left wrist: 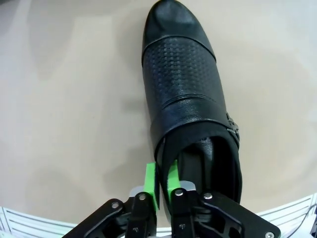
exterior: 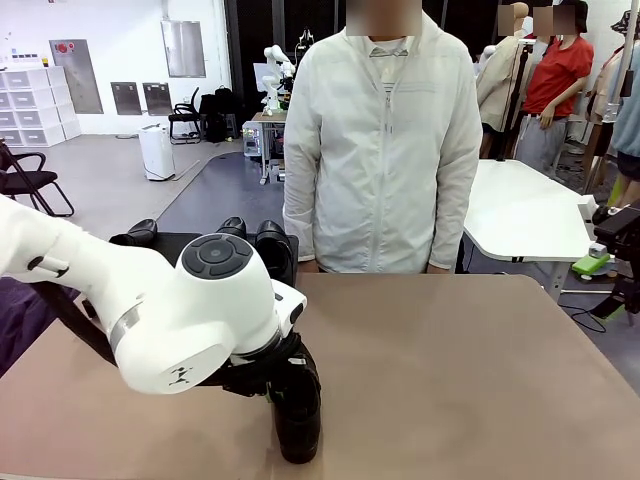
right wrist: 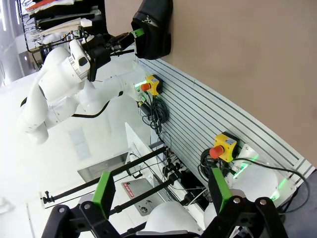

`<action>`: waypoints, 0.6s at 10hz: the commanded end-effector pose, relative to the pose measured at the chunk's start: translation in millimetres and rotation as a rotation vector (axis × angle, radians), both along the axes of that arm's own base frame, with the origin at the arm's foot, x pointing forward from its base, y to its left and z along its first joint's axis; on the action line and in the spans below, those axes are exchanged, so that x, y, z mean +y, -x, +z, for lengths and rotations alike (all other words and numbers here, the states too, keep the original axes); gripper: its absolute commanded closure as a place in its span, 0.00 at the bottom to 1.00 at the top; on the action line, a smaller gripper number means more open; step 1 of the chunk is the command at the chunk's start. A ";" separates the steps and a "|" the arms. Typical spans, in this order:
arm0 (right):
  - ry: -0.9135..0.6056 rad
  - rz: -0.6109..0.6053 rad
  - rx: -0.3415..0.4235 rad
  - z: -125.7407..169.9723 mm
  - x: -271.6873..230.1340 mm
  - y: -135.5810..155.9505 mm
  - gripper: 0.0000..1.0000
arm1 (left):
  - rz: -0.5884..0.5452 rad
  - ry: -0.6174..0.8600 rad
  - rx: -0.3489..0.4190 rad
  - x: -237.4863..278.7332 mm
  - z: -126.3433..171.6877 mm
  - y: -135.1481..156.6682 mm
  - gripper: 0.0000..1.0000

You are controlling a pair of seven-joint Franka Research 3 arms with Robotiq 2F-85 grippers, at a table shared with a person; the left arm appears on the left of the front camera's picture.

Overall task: Organize the shoes by placing them on the stand.
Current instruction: Place the Shoe from the middle of the table onto the Shoes Stand.

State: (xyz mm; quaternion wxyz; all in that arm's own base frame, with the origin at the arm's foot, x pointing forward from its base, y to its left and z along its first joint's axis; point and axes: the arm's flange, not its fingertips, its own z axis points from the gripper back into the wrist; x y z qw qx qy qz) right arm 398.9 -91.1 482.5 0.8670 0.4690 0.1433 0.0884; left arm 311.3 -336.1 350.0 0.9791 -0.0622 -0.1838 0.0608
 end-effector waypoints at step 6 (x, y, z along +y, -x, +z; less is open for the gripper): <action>0.019 -0.003 0.010 4.7 -0.7 -1.4 0.00 | -0.172 0.054 -0.135 37.3 97.4 34.2 1.00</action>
